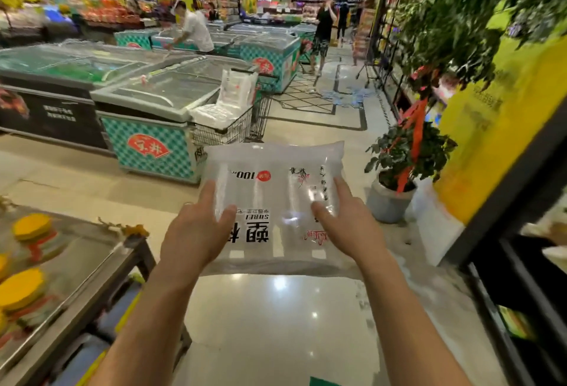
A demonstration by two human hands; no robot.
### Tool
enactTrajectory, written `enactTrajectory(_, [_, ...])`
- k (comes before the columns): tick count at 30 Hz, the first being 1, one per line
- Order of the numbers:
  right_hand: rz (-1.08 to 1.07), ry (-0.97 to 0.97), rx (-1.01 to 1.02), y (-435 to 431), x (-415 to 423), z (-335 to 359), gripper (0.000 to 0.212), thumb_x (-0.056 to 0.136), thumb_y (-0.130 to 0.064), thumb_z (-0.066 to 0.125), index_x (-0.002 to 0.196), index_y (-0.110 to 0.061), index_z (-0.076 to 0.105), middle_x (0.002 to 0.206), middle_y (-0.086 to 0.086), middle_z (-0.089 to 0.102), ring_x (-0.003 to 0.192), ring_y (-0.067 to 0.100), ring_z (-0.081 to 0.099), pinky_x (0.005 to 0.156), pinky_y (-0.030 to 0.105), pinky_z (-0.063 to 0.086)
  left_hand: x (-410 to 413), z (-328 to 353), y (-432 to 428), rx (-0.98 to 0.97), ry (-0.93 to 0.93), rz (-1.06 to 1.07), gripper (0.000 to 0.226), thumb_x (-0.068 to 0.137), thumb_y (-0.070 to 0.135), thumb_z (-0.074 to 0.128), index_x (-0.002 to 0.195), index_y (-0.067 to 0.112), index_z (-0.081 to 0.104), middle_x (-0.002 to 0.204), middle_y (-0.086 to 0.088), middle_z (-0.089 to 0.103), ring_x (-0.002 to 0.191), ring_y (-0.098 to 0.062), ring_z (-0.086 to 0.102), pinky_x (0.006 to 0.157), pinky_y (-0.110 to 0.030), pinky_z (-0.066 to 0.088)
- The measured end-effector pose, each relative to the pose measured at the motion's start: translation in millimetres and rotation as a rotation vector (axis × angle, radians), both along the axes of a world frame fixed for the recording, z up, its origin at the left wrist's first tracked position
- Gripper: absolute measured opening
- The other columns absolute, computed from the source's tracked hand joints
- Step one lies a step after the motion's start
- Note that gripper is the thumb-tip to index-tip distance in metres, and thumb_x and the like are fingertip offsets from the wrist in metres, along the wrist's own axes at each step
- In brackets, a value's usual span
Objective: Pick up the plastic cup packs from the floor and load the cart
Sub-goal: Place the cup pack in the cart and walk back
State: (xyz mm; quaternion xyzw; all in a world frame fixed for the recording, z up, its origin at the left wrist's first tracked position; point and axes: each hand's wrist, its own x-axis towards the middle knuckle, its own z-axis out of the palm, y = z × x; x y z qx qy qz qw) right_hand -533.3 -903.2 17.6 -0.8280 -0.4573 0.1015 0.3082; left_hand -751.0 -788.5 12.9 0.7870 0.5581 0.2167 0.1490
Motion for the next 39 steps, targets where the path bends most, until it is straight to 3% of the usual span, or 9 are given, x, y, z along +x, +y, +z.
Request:
enactTrajectory(4, [-0.026,-0.003,-0.001,65.2,48.7,-7.9,0.065,0.094,-0.055,0.042,0.149,-0.038,0.013,0.128,0.014,0.052,0.112,0.032,0.054,0.076,0.038,0.038,48.0,-7.2,64.8,0.005,0.003,-0.032,0.06,0.096,0.05,0.038,0.148,0.031,0.014,0.12,-0.024,0.055,0.108,-0.039,0.053,0.079,-0.04,0.038])
enactTrajectory(10, [0.027,0.075,0.065,180.5,144.4,-35.2,0.067,0.094,-0.054,0.045,0.151,-0.035,0.015,0.136,0.01,0.051,0.122,0.028,0.049,0.082,0.036,0.036,138.2,-24.2,177.7,0.044,0.013,-0.012,0.058,0.094,0.048,0.042,0.145,0.031,0.021,0.115,-0.021,0.061,0.102,-0.037,0.057,0.07,-0.037,0.037])
enactTrajectory(14, [0.051,0.078,0.064,270.6,218.0,-42.7,0.068,0.093,-0.055,0.046,0.15,-0.036,0.015,0.134,0.011,0.051,0.12,0.028,0.051,0.08,0.034,0.035,209.3,-27.7,263.8,0.009,0.056,0.049,0.061,0.093,0.052,0.041,0.147,0.032,0.018,0.121,-0.02,0.059,0.107,-0.038,0.056,0.075,-0.038,0.039])
enactTrajectory(20, [0.095,0.06,0.026,395.6,321.3,-28.3,0.074,0.092,-0.057,0.045,0.153,-0.034,0.009,0.14,0.014,0.047,0.125,0.029,0.048,0.09,0.038,0.04,300.4,-17.7,373.9,0.01,0.009,0.079,0.062,0.092,0.053,0.043,0.146,0.034,0.019,0.117,-0.019,0.06,0.103,-0.037,0.058,0.076,-0.038,0.043])
enactTrajectory(27, [0.159,0.026,0.036,535.1,392.4,-36.8,0.075,0.088,-0.06,0.045,0.151,-0.041,0.007,0.126,0.012,0.057,0.115,0.028,0.055,0.088,0.039,0.047,368.5,-28.1,510.0,-0.027,-0.016,0.132,0.063,0.091,0.058,0.042,0.145,0.034,0.022,0.121,-0.017,0.059,0.107,-0.036,0.058,0.082,-0.04,0.046])
enactTrajectory(34, [0.178,-0.013,0.012,707.4,441.4,-44.5,0.075,0.093,-0.053,0.049,0.154,-0.031,0.012,0.138,0.011,0.05,0.127,0.027,0.047,0.094,0.036,0.04,420.5,-48.8,685.7,-0.04,-0.017,0.167,0.065,0.091,0.057,0.041,0.148,0.031,0.022,0.12,-0.019,0.059,0.107,-0.038,0.058,0.086,-0.039,0.046])
enactTrajectory(39, [0.189,-0.029,0.007,838.9,464.3,-43.2,0.077,0.088,-0.059,0.047,0.152,-0.037,0.011,0.131,0.009,0.056,0.121,0.027,0.052,0.095,0.041,0.046,442.1,-47.9,806.5,-0.07,-0.065,0.177,0.065,0.092,0.054,0.041,0.15,0.033,0.02,0.122,-0.019,0.06,0.111,-0.037,0.057,0.084,-0.039,0.045])
